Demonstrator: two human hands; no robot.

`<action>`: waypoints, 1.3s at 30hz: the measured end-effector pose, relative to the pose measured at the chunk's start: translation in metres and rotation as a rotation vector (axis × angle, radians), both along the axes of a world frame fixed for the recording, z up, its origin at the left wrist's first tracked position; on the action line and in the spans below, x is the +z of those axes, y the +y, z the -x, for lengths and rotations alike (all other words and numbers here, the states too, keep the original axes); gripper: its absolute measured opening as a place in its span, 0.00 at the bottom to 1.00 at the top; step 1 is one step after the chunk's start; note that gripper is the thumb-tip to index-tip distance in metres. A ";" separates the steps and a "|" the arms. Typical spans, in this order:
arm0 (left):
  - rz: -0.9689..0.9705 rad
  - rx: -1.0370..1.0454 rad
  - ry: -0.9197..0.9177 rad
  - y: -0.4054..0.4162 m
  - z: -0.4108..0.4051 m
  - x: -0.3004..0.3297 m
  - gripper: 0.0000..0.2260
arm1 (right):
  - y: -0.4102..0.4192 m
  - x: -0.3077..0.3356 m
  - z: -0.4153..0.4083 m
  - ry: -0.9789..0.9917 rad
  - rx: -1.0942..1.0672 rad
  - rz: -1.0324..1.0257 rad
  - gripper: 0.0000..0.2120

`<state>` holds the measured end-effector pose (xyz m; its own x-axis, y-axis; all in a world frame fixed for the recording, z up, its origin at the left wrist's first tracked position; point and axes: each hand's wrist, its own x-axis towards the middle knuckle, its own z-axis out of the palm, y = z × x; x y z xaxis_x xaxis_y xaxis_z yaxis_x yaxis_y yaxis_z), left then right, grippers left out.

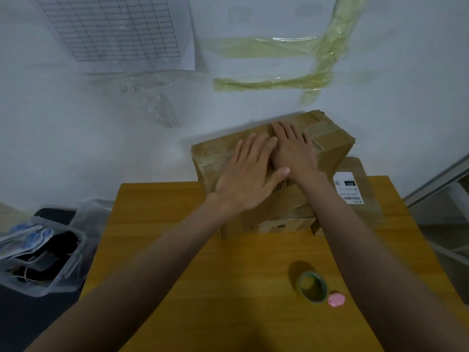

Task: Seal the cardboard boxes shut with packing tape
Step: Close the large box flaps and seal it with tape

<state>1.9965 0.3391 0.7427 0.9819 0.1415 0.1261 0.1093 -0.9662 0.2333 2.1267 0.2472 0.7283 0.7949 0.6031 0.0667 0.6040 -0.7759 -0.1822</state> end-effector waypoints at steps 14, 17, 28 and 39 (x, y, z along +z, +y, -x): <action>0.096 0.338 0.095 0.034 -0.042 -0.002 0.43 | 0.033 0.013 -0.037 -0.122 0.097 0.018 0.23; 0.042 0.297 0.142 0.034 -0.041 -0.003 0.51 | 0.026 0.014 -0.058 -0.146 0.108 0.056 0.24; -0.040 0.279 0.130 0.022 -0.041 -0.004 0.57 | -0.063 0.013 -0.135 -0.203 -0.299 0.059 0.28; -0.038 0.304 0.114 0.029 -0.034 -0.005 0.54 | -0.041 0.013 -0.127 -0.172 -0.088 0.049 0.28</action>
<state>2.0309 0.3684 0.7373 0.9036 0.4274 0.0285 0.4172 -0.8932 0.1678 2.2539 0.2061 0.7418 0.8242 0.5377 0.1778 0.5524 -0.8325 -0.0428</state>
